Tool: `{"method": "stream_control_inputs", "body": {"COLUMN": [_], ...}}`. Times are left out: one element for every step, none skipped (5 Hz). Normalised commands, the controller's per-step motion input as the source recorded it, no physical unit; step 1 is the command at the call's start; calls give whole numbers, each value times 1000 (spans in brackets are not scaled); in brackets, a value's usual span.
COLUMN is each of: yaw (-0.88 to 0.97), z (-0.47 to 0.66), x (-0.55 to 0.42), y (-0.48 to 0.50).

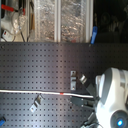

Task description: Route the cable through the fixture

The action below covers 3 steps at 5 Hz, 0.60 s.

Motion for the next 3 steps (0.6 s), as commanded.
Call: {"method": "stream_control_inputs", "body": {"yaw": [160,109,0], "z": [-128,-2,0], "x": [-94,0,-23], "y": [92,157,1]}}
